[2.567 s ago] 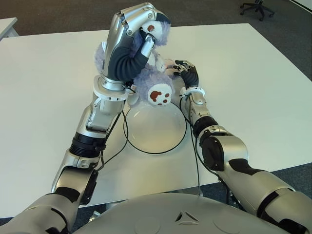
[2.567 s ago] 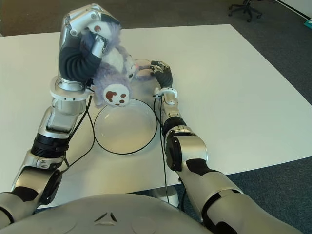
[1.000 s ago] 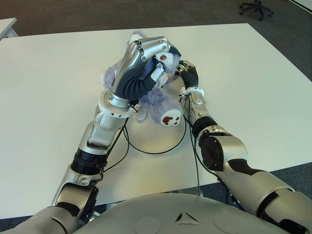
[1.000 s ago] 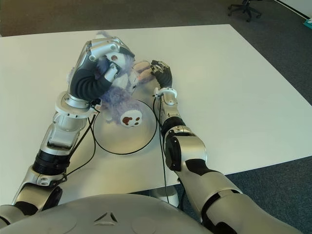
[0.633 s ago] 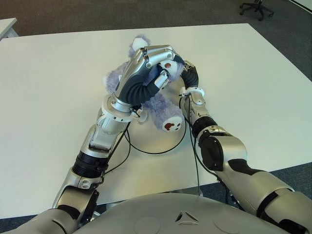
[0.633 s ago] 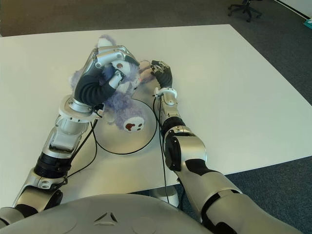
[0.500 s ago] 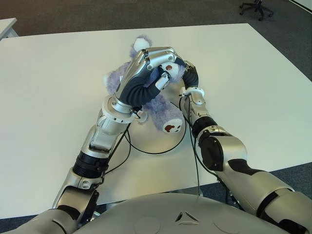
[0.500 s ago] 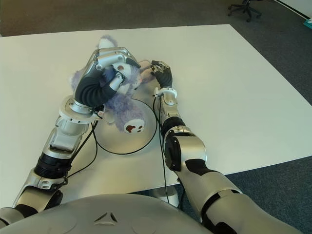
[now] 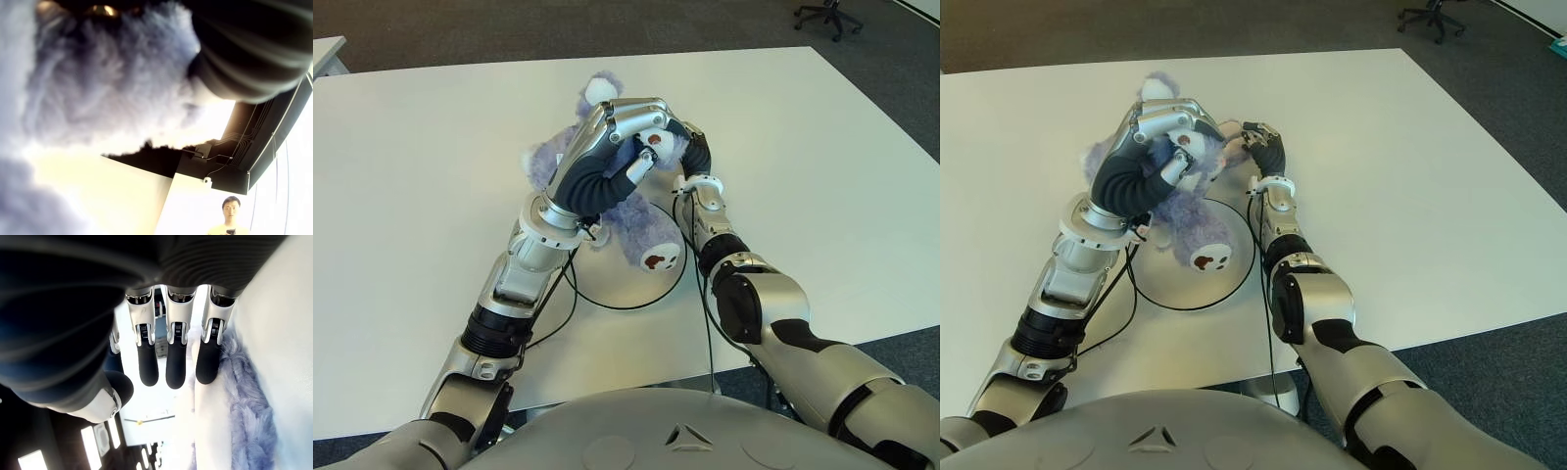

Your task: Put the doll into the plate.

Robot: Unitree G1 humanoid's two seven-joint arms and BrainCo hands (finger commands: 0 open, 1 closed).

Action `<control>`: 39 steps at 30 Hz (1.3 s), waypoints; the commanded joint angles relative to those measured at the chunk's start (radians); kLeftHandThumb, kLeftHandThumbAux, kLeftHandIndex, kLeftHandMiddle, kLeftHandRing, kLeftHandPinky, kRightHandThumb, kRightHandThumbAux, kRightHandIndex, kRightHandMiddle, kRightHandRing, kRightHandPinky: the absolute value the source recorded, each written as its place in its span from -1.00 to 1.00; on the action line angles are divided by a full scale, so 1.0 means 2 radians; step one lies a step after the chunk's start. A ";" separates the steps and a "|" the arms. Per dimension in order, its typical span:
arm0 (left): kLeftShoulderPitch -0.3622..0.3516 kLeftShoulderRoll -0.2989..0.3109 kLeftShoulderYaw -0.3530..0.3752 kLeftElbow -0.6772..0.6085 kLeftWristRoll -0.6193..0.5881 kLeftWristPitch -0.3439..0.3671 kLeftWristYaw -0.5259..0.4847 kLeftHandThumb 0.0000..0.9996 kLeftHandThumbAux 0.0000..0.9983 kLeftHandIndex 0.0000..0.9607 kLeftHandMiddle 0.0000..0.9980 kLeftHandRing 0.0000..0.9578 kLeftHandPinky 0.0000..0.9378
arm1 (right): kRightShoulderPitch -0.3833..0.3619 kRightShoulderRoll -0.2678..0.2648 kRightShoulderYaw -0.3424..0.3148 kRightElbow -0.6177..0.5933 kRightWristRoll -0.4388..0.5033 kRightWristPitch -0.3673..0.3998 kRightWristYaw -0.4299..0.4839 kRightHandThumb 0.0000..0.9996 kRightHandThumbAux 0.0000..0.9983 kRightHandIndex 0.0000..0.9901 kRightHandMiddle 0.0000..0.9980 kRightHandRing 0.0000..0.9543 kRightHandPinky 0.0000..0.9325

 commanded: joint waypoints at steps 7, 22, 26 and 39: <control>0.007 0.000 -0.002 -0.001 -0.010 0.009 -0.020 0.69 0.33 -0.14 0.04 0.36 0.33 | 0.071 0.014 -0.001 0.041 0.002 0.041 -0.011 0.40 0.47 -0.19 -0.51 -0.49 -0.42; 0.008 -0.003 -0.004 0.004 -0.018 0.002 -0.029 0.69 0.33 -0.14 0.04 0.37 0.35 | 0.073 0.016 0.005 0.039 0.000 0.039 -0.015 0.40 0.47 -0.19 -0.53 -0.53 -0.45; 0.007 -0.007 -0.003 0.007 -0.022 -0.006 -0.026 0.70 0.34 -0.14 0.03 0.39 0.35 | 0.073 0.016 0.006 0.039 0.001 0.038 -0.015 0.40 0.47 -0.19 -0.54 -0.54 -0.47; 0.003 -0.023 -0.007 0.034 -0.014 -0.026 -0.016 0.70 0.34 -0.16 0.04 0.48 0.41 | 0.073 0.017 0.009 0.038 0.003 0.040 -0.017 0.40 0.47 -0.19 -0.55 -0.56 -0.47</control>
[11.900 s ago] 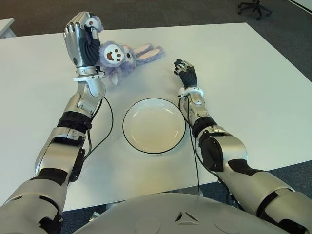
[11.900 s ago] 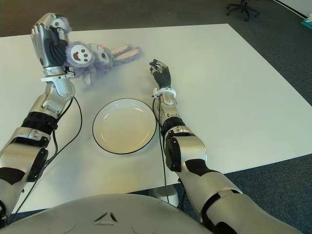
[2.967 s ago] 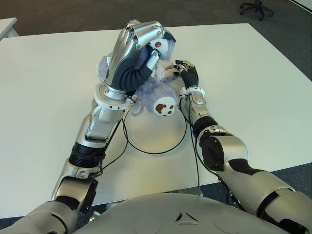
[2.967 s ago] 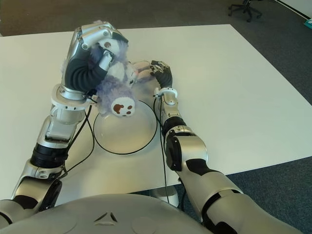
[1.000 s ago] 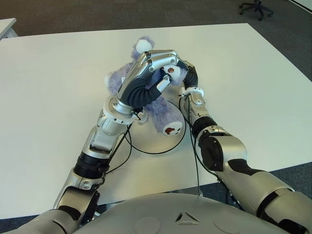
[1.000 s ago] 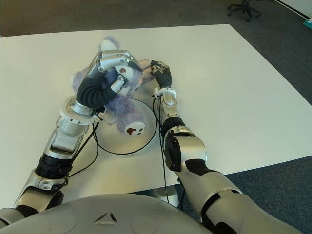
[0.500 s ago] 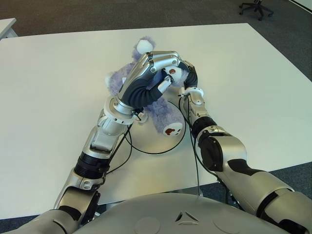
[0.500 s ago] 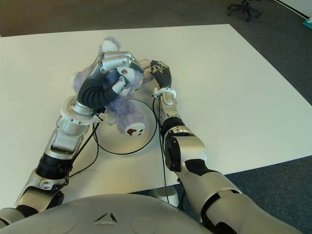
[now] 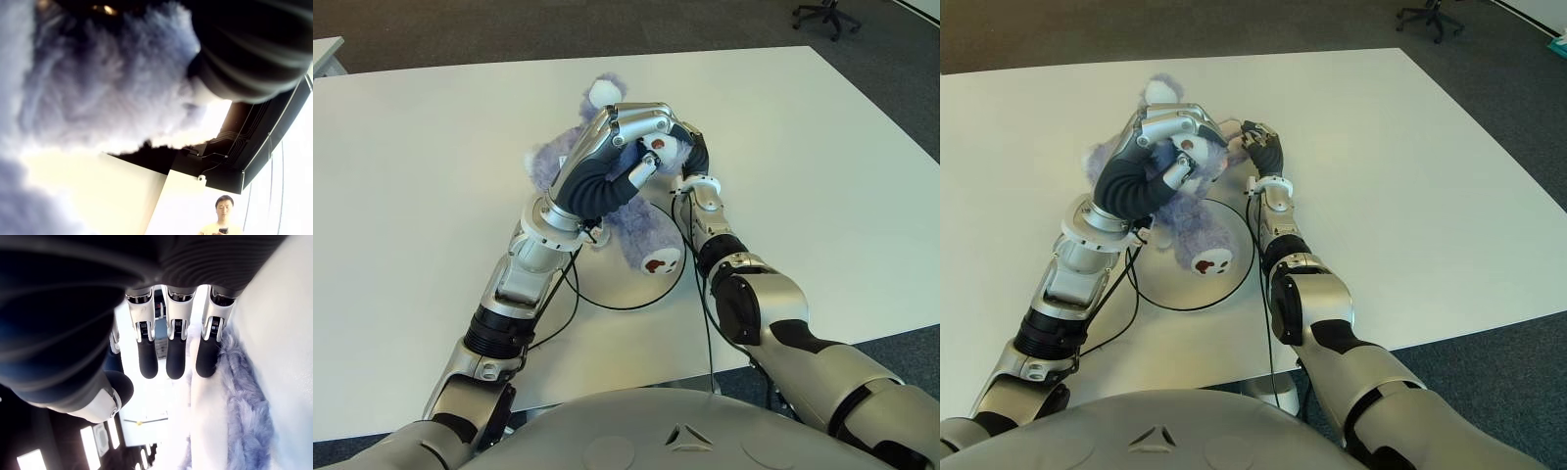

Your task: Put the doll into the plate.

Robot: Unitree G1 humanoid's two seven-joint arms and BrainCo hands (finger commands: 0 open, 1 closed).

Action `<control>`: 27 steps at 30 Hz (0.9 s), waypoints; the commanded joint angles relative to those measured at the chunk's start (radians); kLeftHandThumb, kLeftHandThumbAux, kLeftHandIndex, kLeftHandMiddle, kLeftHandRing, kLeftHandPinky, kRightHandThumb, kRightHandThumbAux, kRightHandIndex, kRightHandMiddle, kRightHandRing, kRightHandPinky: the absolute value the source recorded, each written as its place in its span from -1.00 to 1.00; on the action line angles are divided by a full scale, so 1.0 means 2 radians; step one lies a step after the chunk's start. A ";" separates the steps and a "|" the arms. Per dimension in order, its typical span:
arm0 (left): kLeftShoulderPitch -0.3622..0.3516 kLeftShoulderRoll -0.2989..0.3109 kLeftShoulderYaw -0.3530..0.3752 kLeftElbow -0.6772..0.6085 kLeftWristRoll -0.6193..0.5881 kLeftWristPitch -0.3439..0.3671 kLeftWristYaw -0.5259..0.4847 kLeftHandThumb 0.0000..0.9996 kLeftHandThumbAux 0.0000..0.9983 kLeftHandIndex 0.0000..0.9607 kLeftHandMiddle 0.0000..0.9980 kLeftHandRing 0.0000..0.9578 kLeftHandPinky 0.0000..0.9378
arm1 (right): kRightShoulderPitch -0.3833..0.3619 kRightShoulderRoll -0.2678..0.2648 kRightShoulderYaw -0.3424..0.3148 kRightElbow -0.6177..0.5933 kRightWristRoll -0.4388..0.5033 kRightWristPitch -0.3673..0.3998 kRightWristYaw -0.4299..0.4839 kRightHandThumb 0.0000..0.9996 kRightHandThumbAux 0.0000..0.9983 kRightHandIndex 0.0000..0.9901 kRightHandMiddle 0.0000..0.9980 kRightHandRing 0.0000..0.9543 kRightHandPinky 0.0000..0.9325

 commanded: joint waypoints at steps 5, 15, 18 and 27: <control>0.002 -0.014 -0.005 0.031 -0.003 -0.023 0.002 0.71 0.34 -0.16 0.04 0.48 0.38 | 0.071 0.017 -0.009 0.040 0.010 0.044 -0.006 0.41 0.47 -0.19 -0.54 -0.55 -0.45; 0.009 -0.018 -0.013 0.032 -0.020 -0.018 -0.013 0.71 0.34 -0.16 0.04 0.48 0.39 | 0.069 0.021 -0.014 0.037 0.016 0.046 -0.010 0.41 0.47 -0.19 -0.59 -0.59 -0.51; 0.015 -0.018 -0.020 0.025 -0.027 -0.005 -0.020 0.71 0.34 -0.16 0.04 0.49 0.39 | 0.069 0.022 -0.014 0.037 0.015 0.046 -0.010 0.41 0.48 -0.20 -0.61 -0.62 -0.54; 0.022 -0.026 -0.026 0.022 -0.036 0.003 -0.020 0.71 0.34 -0.16 0.04 0.52 0.44 | 0.070 0.023 -0.011 0.035 0.012 0.046 -0.011 0.41 0.48 -0.20 -0.66 -0.66 -0.55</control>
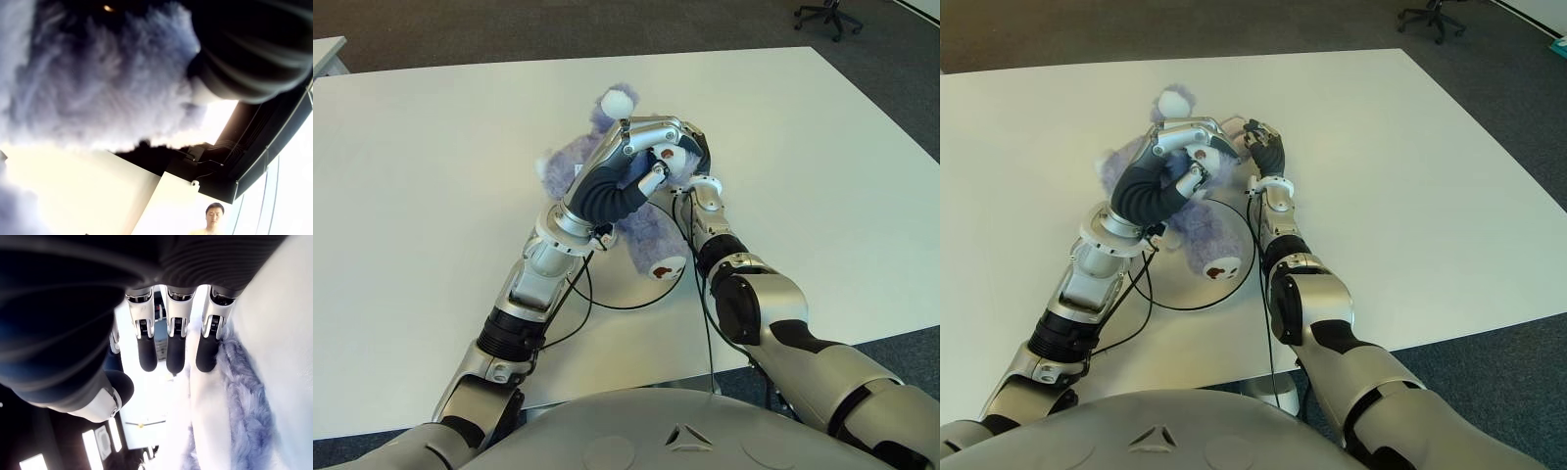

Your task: Put the doll into the plate.

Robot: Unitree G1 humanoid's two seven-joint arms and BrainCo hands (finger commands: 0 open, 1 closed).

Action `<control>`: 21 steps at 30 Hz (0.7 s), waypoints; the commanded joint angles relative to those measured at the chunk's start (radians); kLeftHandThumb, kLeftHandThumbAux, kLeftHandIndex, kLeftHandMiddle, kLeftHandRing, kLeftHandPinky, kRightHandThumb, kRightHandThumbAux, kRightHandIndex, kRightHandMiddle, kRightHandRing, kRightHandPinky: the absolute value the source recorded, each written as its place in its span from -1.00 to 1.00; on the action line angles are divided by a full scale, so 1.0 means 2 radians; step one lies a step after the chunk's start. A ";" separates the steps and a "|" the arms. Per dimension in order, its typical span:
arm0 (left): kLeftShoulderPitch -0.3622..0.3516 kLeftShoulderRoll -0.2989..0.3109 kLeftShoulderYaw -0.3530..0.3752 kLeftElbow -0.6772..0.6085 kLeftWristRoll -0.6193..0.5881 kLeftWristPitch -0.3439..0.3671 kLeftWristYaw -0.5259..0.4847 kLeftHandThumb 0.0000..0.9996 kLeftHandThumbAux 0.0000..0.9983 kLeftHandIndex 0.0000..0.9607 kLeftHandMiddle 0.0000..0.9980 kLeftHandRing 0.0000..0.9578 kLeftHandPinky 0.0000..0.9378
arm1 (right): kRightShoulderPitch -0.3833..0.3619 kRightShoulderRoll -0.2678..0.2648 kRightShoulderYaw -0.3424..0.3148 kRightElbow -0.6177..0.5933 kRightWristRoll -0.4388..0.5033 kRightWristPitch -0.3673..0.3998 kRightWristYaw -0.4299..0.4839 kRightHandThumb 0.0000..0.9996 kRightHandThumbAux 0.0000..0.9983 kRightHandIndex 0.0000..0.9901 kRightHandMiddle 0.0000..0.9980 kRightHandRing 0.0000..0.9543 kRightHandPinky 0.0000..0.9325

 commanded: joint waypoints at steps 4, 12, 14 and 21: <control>0.013 -0.014 -0.006 0.001 -0.018 0.009 -0.005 0.71 0.34 -0.17 0.05 0.56 0.49 | 0.069 0.022 -0.002 0.036 0.006 0.046 -0.011 0.41 0.48 -0.20 -0.66 -0.65 -0.52; 0.021 -0.031 -0.005 0.005 -0.025 0.014 -0.001 0.71 0.34 -0.18 0.06 0.65 0.63 | 0.071 0.022 -0.001 0.036 0.005 0.043 -0.013 0.41 0.48 -0.20 -0.64 -0.62 -0.48; 0.024 -0.033 -0.004 0.005 -0.022 0.017 -0.001 0.71 0.34 -0.18 0.06 0.66 0.65 | 0.072 0.022 -0.001 0.036 0.005 0.042 -0.012 0.41 0.48 -0.20 -0.64 -0.62 -0.48; 0.029 -0.040 -0.001 0.014 -0.011 0.018 0.006 0.71 0.34 -0.17 0.07 0.67 0.66 | 0.074 0.022 0.000 0.035 0.005 0.039 -0.011 0.41 0.48 -0.20 -0.63 -0.61 -0.49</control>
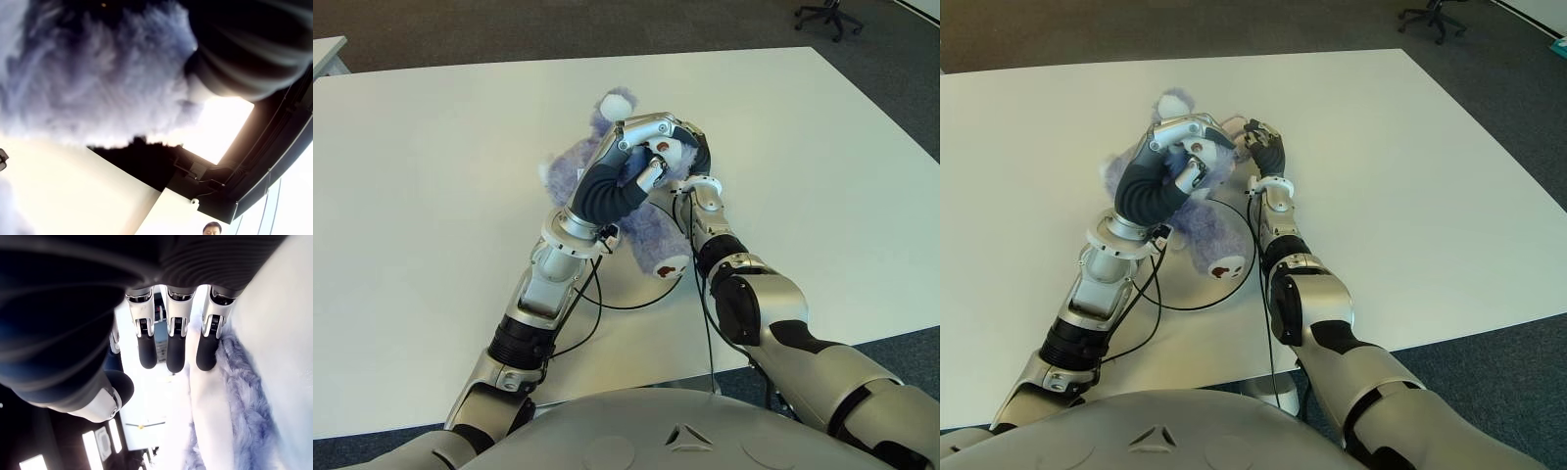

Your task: Put the doll into the plate.

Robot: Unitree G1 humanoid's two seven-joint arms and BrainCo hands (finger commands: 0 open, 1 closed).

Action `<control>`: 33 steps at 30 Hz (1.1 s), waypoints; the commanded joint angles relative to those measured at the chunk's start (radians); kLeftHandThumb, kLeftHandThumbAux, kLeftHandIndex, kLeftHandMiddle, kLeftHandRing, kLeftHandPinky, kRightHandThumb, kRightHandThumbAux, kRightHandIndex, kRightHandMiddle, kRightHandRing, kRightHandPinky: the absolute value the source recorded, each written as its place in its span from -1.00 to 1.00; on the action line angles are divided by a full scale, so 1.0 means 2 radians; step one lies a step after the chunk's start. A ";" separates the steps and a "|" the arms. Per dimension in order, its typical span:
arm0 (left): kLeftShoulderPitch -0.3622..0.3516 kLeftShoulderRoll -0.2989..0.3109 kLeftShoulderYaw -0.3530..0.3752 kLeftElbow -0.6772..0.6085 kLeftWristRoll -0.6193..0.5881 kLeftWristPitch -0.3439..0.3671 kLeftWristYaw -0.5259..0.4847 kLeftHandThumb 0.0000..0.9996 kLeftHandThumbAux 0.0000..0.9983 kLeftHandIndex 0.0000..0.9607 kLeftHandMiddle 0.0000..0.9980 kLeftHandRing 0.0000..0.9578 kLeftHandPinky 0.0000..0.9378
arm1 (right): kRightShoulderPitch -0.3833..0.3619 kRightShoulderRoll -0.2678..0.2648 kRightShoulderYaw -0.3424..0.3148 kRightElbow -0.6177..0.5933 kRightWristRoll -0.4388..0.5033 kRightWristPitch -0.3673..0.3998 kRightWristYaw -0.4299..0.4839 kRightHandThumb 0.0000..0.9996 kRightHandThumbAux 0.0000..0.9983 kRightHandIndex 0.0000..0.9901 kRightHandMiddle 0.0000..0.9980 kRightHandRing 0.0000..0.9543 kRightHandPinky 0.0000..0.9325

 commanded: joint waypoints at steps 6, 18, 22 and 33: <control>0.019 -0.012 0.002 0.013 0.017 0.007 0.013 0.71 0.33 -0.17 0.07 0.68 0.71 | 0.073 0.022 -0.002 0.037 0.006 0.040 -0.007 0.40 0.48 -0.20 -0.63 -0.61 -0.48; 0.026 -0.016 0.006 0.014 0.031 0.012 0.022 0.71 0.33 -0.17 0.08 0.70 0.76 | 0.075 0.021 -0.003 0.038 0.006 0.037 -0.007 0.40 0.47 -0.20 -0.61 -0.58 -0.44; 0.028 -0.016 0.007 0.014 0.034 0.014 0.025 0.71 0.33 -0.17 0.08 0.70 0.77 | 0.076 0.022 -0.003 0.039 0.006 0.035 -0.006 0.40 0.47 -0.20 -0.60 -0.57 -0.43; 0.036 -0.015 0.006 0.013 0.038 0.026 0.027 0.71 0.33 -0.17 0.09 0.70 0.77 | 0.079 0.022 0.000 0.040 0.003 0.027 -0.005 0.40 0.47 -0.20 -0.57 -0.55 -0.40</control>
